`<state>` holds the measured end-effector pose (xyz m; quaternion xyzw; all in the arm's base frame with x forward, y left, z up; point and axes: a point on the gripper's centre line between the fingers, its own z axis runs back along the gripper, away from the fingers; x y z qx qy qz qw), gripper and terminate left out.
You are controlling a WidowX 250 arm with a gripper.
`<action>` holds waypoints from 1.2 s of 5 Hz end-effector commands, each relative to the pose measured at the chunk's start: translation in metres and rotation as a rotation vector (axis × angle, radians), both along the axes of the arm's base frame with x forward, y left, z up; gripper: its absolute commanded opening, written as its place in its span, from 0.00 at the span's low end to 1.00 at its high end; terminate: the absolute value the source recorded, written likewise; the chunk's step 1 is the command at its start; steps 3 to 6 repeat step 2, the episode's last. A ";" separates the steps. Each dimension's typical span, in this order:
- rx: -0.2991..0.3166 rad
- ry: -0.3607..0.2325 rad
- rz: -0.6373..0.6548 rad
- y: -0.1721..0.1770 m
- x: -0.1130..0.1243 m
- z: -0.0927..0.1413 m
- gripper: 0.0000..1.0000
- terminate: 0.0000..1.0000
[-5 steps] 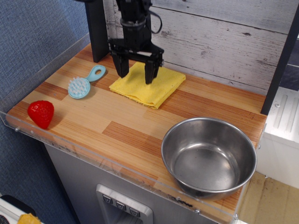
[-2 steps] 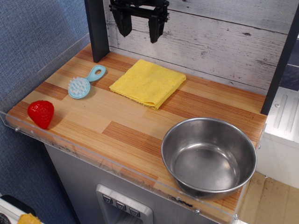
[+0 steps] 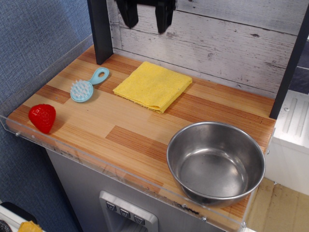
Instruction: Move cloth to back of table. cloth at back of table
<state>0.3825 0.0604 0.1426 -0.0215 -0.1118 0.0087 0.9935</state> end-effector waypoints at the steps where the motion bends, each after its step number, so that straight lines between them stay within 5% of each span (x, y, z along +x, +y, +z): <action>1: 0.014 -0.096 -0.027 -0.010 -0.031 0.044 1.00 0.00; 2: 0.019 -0.099 -0.036 -0.012 -0.043 0.048 1.00 1.00; 6: 0.019 -0.099 -0.036 -0.012 -0.043 0.048 1.00 1.00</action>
